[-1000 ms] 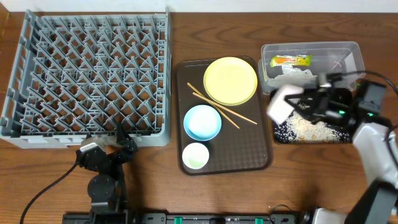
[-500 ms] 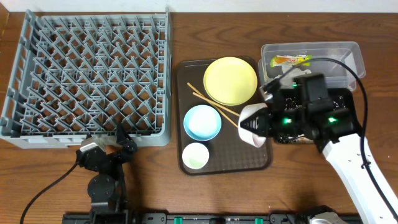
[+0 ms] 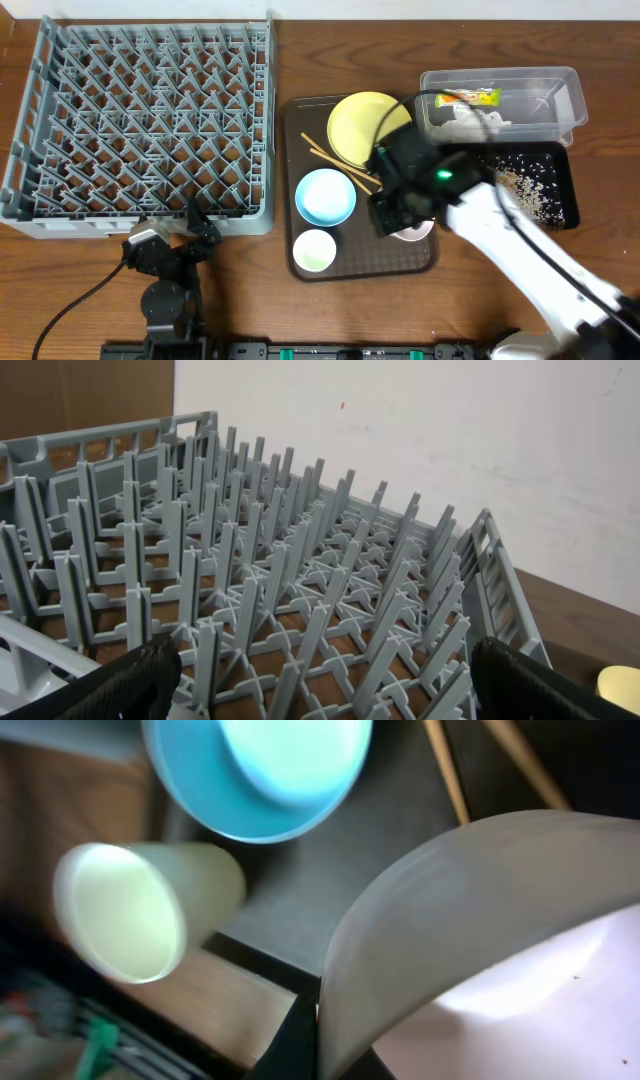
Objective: Sort waste into correct bins and load items into the dishwasher
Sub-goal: 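Return the pink bowl to the brown tray with the right gripper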
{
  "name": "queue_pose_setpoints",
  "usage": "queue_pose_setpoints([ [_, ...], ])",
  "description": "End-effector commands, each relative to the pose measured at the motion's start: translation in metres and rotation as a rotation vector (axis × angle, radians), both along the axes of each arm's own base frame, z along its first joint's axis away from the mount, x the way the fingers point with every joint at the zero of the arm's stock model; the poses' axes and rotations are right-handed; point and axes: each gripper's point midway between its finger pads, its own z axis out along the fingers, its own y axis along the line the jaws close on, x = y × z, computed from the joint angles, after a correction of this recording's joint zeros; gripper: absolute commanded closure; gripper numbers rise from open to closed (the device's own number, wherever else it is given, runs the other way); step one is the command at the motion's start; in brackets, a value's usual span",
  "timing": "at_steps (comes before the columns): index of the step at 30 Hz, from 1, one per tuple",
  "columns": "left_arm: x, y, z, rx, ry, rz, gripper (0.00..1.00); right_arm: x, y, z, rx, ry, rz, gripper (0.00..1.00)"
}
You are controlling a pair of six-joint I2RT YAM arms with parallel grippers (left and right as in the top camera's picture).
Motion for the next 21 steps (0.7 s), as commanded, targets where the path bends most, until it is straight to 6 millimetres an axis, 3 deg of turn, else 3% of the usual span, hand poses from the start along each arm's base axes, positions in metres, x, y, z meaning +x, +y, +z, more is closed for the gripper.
queue_pose_setpoints([
  [1, -0.001, 0.004, -0.018, 0.016, 0.061, 0.017, 0.07, 0.0, -0.001, -0.022, -0.099, 0.009, 0.046, 0.99],
  [6, -0.001, 0.004, -0.018, 0.016, 0.061, 0.017, 0.07, -0.004, -0.001, -0.049, -0.155, 0.087, 0.043, 0.99],
  [10, -0.001, 0.004, -0.018, 0.016, 0.061, 0.017, 0.07, -0.006, -0.002, -0.059, -0.175, 0.116, 0.045, 0.99],
  [17, -0.001, 0.004, -0.018, 0.016, 0.061, 0.017, 0.07, -0.005, -0.001, -0.06, -0.174, 0.115, 0.045, 0.76],
  [21, -0.001, 0.004, -0.018, 0.016, 0.061, 0.017, 0.07, -0.004, 0.001, -0.06, -0.165, 0.112, 0.044, 0.75],
])
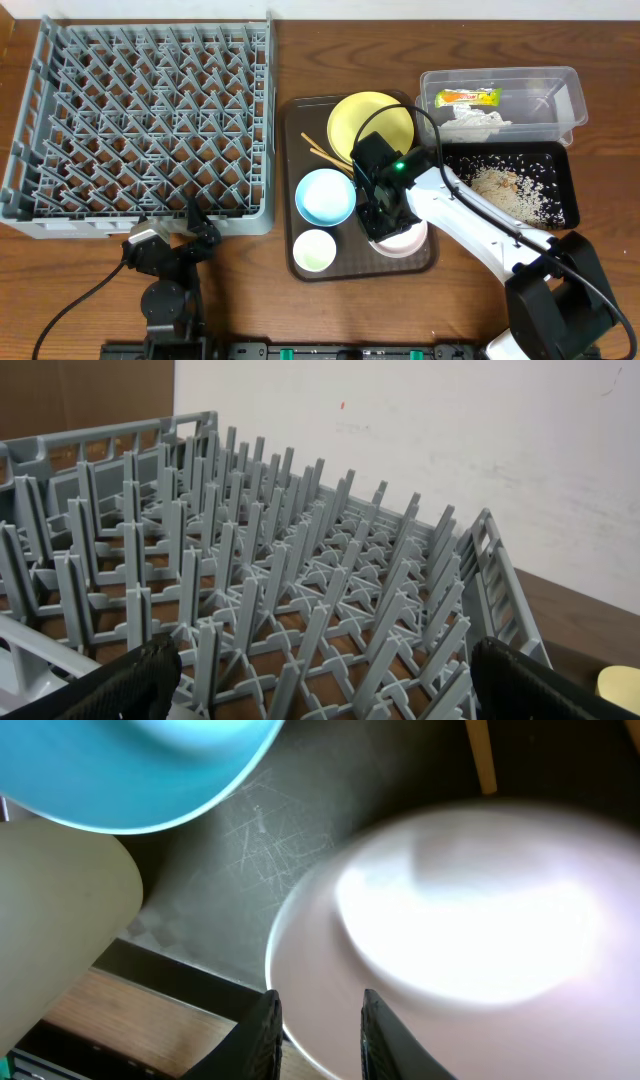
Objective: Sort waste into correct bins and load items into the dishwasher
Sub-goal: 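Return the pink bowl to the brown tray with the right gripper, then grasp the cream cup with the right gripper and lift it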
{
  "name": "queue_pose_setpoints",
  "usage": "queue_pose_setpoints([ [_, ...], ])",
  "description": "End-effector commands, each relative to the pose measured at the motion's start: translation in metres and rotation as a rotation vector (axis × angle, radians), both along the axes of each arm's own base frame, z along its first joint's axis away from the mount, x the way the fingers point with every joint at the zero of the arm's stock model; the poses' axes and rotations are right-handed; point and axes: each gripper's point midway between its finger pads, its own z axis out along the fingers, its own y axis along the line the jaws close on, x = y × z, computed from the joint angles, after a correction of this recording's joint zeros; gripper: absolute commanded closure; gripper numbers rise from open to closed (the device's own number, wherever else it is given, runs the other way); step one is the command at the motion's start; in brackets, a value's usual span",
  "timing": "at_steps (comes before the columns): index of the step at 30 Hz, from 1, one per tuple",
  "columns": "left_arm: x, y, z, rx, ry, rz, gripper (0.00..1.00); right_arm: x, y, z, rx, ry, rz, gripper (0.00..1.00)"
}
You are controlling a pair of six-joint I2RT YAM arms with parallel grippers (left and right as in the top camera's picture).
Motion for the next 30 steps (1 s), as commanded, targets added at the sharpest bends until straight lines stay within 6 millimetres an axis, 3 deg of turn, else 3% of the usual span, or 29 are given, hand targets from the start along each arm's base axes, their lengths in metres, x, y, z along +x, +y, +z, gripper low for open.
queue_pose_setpoints([
  [1, -0.001, 0.004, -0.018, 0.016, 0.061, 0.017, 0.07, 0.003, 0.006, 0.001, 0.012, -0.013, 0.01, 0.76],
  [4, -0.001, 0.004, -0.018, 0.016, 0.061, 0.017, 0.07, 0.009, 0.016, 0.009, 0.057, -0.03, 0.01, 0.77],
  [7, -0.001, 0.004, -0.018, 0.016, 0.061, 0.017, 0.07, 0.017, 0.032, 0.032, 0.137, -0.06, 0.027, 0.76],
  [10, -0.001, 0.004, -0.018, 0.016, 0.061, 0.017, 0.07, 0.015, 0.056, 0.06, 0.279, -0.062, 0.086, 0.71],
  [13, -0.001, 0.004, -0.018, 0.016, 0.061, 0.017, 0.07, 0.008, 0.068, 0.069, 0.336, -0.062, 0.135, 0.62],
  [22, -0.001, 0.004, -0.018, 0.016, 0.061, 0.017, 0.07, -0.009, 0.085, 0.043, 0.243, -0.064, 0.24, 0.53],
  [30, -0.001, 0.004, -0.018, 0.016, 0.061, 0.017, 0.07, -0.021, 0.085, 0.0, 0.129, 0.022, 0.252, 0.6],
])
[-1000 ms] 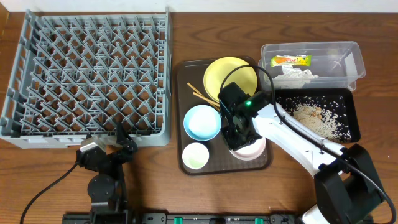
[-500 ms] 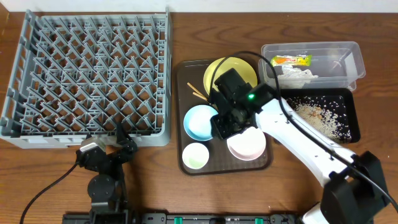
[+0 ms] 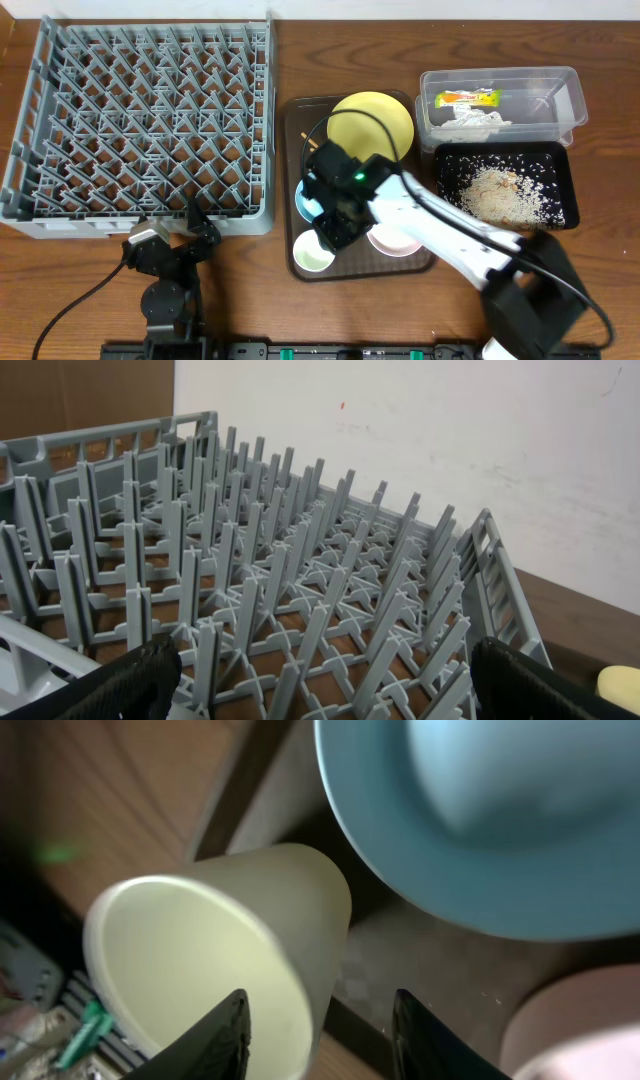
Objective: Sort waste into correct bins and load items into the dishwasher
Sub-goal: 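Grasp the cream cup with the right gripper and lift it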
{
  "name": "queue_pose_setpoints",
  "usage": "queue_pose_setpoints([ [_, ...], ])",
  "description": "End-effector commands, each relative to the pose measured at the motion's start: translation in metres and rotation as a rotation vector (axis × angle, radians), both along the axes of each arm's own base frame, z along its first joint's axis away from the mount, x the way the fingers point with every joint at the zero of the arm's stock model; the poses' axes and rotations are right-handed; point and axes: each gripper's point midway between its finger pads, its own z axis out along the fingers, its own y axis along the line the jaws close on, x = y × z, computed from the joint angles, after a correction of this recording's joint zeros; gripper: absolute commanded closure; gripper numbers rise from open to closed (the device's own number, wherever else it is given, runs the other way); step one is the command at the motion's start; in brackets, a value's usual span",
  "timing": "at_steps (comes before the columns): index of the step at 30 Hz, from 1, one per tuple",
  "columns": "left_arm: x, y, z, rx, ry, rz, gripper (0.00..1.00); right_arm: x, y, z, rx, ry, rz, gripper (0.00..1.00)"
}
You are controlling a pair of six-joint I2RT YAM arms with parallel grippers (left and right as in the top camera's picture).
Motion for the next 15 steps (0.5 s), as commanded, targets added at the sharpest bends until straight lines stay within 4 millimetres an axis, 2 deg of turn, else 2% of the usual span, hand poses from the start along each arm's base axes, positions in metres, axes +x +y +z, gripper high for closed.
queue_pose_setpoints([
  [1, -0.001, 0.004, -0.018, 0.016, 0.061, 0.017, 0.07, 0.0, 0.001, -0.01, -0.029, 0.009, 0.003, 0.67],
  [3, -0.001, 0.004, -0.018, 0.016, 0.061, 0.017, 0.07, 0.002, 0.0, -0.009, -0.027, 0.008, -0.002, 0.83],
  [6, -0.001, 0.004, -0.018, 0.016, 0.061, 0.017, 0.07, 0.003, 0.001, -0.007, -0.022, 0.003, -0.003, 0.98],
  [11, -0.001, 0.004, -0.018, 0.016, 0.061, 0.017, 0.06, 0.003, -0.001, 0.0, -0.011, -0.003, -0.009, 0.99],
  [13, -0.001, 0.004, -0.018, 0.016, 0.061, 0.017, 0.07, 0.009, -0.002, 0.015, 0.016, -0.023, -0.024, 0.99],
  [15, -0.001, 0.004, -0.018, 0.016, 0.061, 0.017, 0.07, 0.02, -0.003, 0.04, 0.081, -0.055, -0.053, 0.99],
])
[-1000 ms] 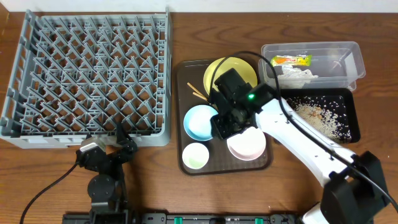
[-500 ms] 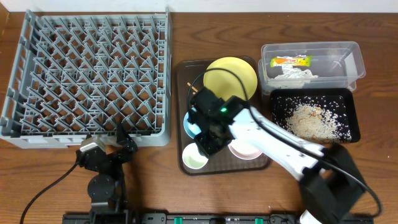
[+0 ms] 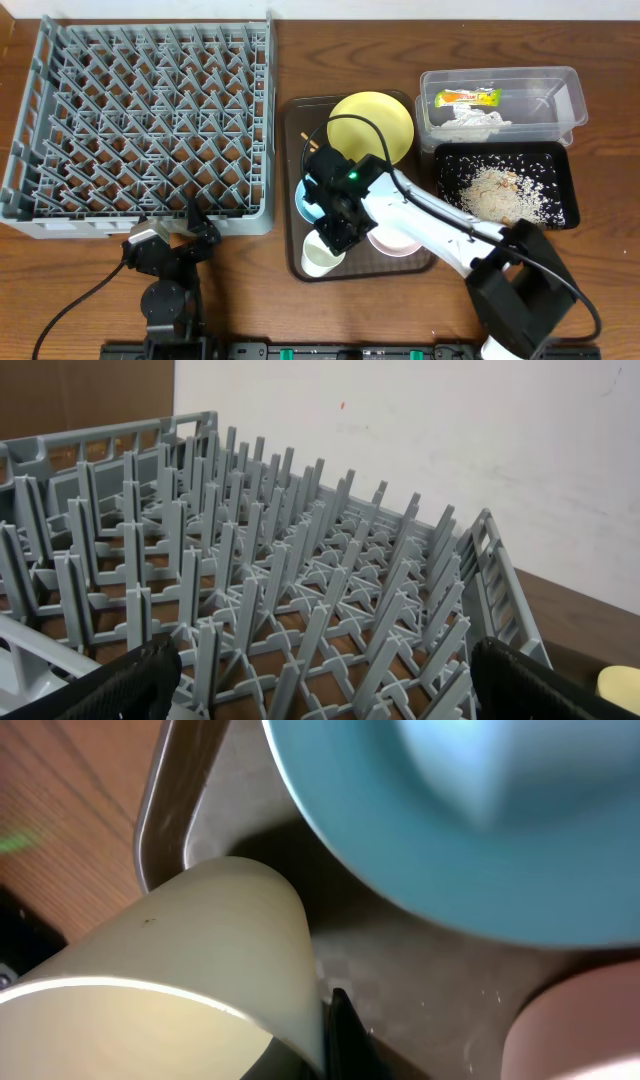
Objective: Sort waste into correct bins and load items into the dishwasher
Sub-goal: 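Grasp the cream cup with the right gripper and lift it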
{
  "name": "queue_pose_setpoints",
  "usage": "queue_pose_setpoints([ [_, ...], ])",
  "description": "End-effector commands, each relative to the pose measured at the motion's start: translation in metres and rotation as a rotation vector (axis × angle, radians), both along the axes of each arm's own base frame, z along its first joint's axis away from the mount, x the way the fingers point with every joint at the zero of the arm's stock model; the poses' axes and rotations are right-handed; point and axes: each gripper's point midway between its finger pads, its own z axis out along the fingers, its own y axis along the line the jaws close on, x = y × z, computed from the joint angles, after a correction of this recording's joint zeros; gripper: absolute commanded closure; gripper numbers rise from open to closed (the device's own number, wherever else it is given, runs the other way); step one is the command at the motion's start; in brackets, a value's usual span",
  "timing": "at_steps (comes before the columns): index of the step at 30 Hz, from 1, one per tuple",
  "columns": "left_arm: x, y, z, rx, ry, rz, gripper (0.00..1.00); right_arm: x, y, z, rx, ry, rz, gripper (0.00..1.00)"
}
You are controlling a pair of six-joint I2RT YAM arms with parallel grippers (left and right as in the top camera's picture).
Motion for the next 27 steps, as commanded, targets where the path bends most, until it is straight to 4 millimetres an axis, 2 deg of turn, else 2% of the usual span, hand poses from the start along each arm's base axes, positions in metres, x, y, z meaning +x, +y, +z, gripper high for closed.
queue_pose_setpoints([
  [1, -0.001, 0.004, -0.018, 0.016, 0.061, 0.017, 0.07, 0.026, 0.004, 0.061, 0.155, -0.101, -0.056, 0.99],
  [5, 0.001, -0.004, -0.017, 0.01, 0.054, -0.031, 0.07, 0.062, -0.015, 0.12, 0.334, -0.194, -0.17, 0.99],
  [8, 0.005, -0.024, -0.012, -0.003, 0.032, -0.144, 0.07, 0.087, -0.036, 0.147, 0.433, -0.249, -0.252, 0.99],
  [10, 0.007, -0.041, 0.003, -0.074, -0.02, -0.241, 0.06, 0.102, -0.048, 0.164, 0.516, -0.279, -0.272, 0.99],
  [12, 0.005, -0.046, 0.02, -0.173, -0.06, -0.262, 0.07, 0.11, -0.053, 0.176, 0.595, -0.292, -0.261, 0.99],
  [16, 0.004, -0.049, 0.051, -0.265, -0.063, -0.268, 0.07, 0.12, -0.061, 0.187, 0.665, -0.303, -0.279, 0.99],
  [20, 0.013, -0.062, 0.075, -0.294, 0.044, -0.335, 0.07, 0.126, -0.064, 0.19, 0.675, -0.323, -0.282, 0.99],
  [27, 0.057, -0.101, 0.097, -0.412, 0.243, -0.535, 0.07, 0.129, -0.06, 0.196, 0.707, -0.34, -0.269, 0.99],
])
